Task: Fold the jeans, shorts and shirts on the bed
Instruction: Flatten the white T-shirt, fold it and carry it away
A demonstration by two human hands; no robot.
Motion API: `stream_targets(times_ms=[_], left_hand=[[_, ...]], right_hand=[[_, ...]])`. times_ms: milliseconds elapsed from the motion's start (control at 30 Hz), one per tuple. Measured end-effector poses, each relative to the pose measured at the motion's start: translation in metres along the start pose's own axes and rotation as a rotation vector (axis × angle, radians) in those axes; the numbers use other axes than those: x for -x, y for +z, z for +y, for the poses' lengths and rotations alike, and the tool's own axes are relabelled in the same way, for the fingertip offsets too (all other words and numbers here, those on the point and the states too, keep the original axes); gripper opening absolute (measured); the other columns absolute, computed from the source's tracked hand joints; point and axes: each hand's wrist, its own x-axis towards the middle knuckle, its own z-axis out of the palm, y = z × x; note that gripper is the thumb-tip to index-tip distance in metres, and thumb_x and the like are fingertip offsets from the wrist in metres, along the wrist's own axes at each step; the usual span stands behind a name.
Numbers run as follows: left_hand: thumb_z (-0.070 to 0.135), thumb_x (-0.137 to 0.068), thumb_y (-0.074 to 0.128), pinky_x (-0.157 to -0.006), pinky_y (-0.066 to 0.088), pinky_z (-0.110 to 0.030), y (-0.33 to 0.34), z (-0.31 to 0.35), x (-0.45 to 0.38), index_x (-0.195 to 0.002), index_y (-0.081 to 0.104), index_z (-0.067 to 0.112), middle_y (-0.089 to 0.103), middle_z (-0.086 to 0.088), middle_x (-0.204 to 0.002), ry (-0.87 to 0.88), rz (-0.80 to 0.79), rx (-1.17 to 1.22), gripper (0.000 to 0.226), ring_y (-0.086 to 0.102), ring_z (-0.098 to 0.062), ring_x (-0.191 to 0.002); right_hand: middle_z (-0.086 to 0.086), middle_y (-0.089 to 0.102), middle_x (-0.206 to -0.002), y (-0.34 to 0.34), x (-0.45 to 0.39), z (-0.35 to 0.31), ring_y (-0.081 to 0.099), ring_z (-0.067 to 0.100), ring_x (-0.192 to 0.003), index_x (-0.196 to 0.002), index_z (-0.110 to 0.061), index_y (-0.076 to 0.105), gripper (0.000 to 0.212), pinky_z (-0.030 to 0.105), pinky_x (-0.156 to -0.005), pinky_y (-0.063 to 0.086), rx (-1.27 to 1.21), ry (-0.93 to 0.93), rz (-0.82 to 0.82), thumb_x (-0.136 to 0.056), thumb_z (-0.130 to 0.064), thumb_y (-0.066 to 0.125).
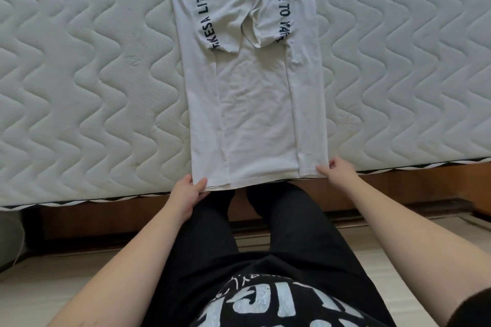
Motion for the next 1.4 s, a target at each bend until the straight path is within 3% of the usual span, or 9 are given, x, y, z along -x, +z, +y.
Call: stream_targets(times_ms=[167, 267, 367, 533, 633, 933, 1033, 1133, 1400], left_hand=[[0.013, -0.098, 0.056, -0.066, 0.055, -0.021, -0.007, -0.002, 0.003, -0.122, 0.057, 0.009, 0.065, -0.003, -0.112, 0.076, 0.044, -0.11, 0.024, 0.065, -0.015, -0.096], [0.013, -0.097, 0.057, -0.065, 0.055, -0.024, -0.007, -0.01, 0.004, -0.118, 0.06, 0.006, 0.065, -0.005, -0.107, 0.076, 0.131, -0.271, 0.023, 0.065, -0.015, -0.083], [0.016, -0.095, 0.059, -0.063, 0.053, -0.024, -0.004, -0.014, 0.008, -0.109, 0.062, 0.009, 0.068, -0.005, -0.099, 0.124, 0.145, -0.387, 0.015, 0.064, -0.014, -0.072], [0.013, -0.094, 0.06, -0.064, 0.051, -0.025, -0.007, -0.019, 0.011, -0.111, 0.059, 0.008, 0.068, -0.007, -0.097, 0.097, 0.145, -0.392, 0.018, 0.065, -0.017, -0.072], [0.008, -0.093, 0.062, -0.062, 0.05, -0.023, -0.006, -0.023, 0.011, -0.12, 0.05, 0.008, 0.066, -0.009, -0.092, 0.091, 0.126, -0.388, 0.029, 0.065, -0.015, -0.069], [0.024, -0.08, 0.073, -0.085, 0.048, -0.038, 0.004, 0.001, -0.008, -0.114, 0.053, 0.011, 0.061, -0.014, -0.112, 0.055, 0.305, -0.733, 0.042, 0.059, -0.035, -0.105], [0.017, -0.083, 0.064, -0.087, 0.046, -0.043, 0.014, 0.03, -0.021, -0.105, 0.051, 0.008, 0.058, -0.019, -0.111, 0.164, 0.433, -0.645, 0.027, 0.056, -0.038, -0.104], [0.011, -0.083, 0.06, -0.084, 0.045, -0.04, 0.029, 0.066, -0.036, -0.103, 0.055, 0.008, 0.058, -0.016, -0.101, 0.349, 0.358, -0.654, 0.02, 0.055, -0.033, -0.096], [0.009, -0.087, 0.059, -0.097, 0.04, -0.038, 0.061, 0.173, -0.08, -0.12, 0.06, 0.007, 0.06, -0.014, -0.115, 0.778, 0.212, -0.857, 0.033, 0.055, -0.03, -0.108]], right_hand=[[-0.003, 0.068, -0.089, 0.0, 0.022, 0.013, 0.067, 0.021, -0.086, -0.118, -0.015, 0.046, 0.034, 0.04, -0.076, 0.052, -0.338, -0.104, 0.14, -0.091, -0.027, 0.063], [-0.002, 0.068, -0.093, 0.003, 0.027, 0.029, 0.07, 0.01, -0.073, -0.114, -0.018, 0.045, 0.032, 0.027, -0.065, 0.047, -0.339, -0.042, 0.119, -0.09, -0.026, 0.065], [-0.006, 0.067, -0.094, 0.005, 0.027, 0.037, 0.071, 0.008, -0.07, -0.112, -0.021, 0.049, 0.028, 0.03, -0.07, 0.053, -0.334, -0.059, 0.086, -0.091, -0.028, 0.065], [-0.003, 0.069, -0.085, 0.005, 0.026, 0.04, 0.066, 0.019, -0.079, -0.098, -0.018, 0.063, 0.017, 0.034, -0.069, 0.049, -0.182, -0.1, 0.101, -0.093, -0.033, 0.059], [0.0, 0.065, -0.099, 0.01, 0.022, 0.037, 0.058, 0.019, -0.085, -0.111, -0.014, 0.06, 0.026, 0.031, -0.063, 0.04, -0.15, -0.044, 0.105, -0.093, -0.032, 0.059], [0.014, 0.051, -0.137, 0.015, -0.001, 0.005, 0.047, 0.035, -0.124, -0.137, -0.011, 0.044, 0.057, 0.047, -0.103, 0.04, -0.098, 0.109, 0.283, -0.088, -0.029, 0.066], [0.019, 0.05, -0.132, 0.005, -0.011, -0.023, 0.045, 0.037, -0.122, -0.136, -0.008, 0.044, 0.054, 0.046, -0.103, 0.035, -0.064, 0.042, 0.44, -0.089, -0.027, 0.062], [0.016, 0.053, -0.123, -0.005, -0.025, -0.066, 0.046, 0.034, -0.116, -0.132, -0.008, 0.048, 0.046, 0.044, -0.101, 0.035, -0.058, -0.112, 0.502, -0.09, -0.022, 0.059], [0.003, 0.066, -0.103, -0.007, -0.059, -0.207, 0.057, 0.015, -0.09, -0.114, -0.014, 0.065, 0.024, 0.024, -0.081, 0.039, -0.185, -0.444, 0.279, -0.092, -0.02, 0.058]])
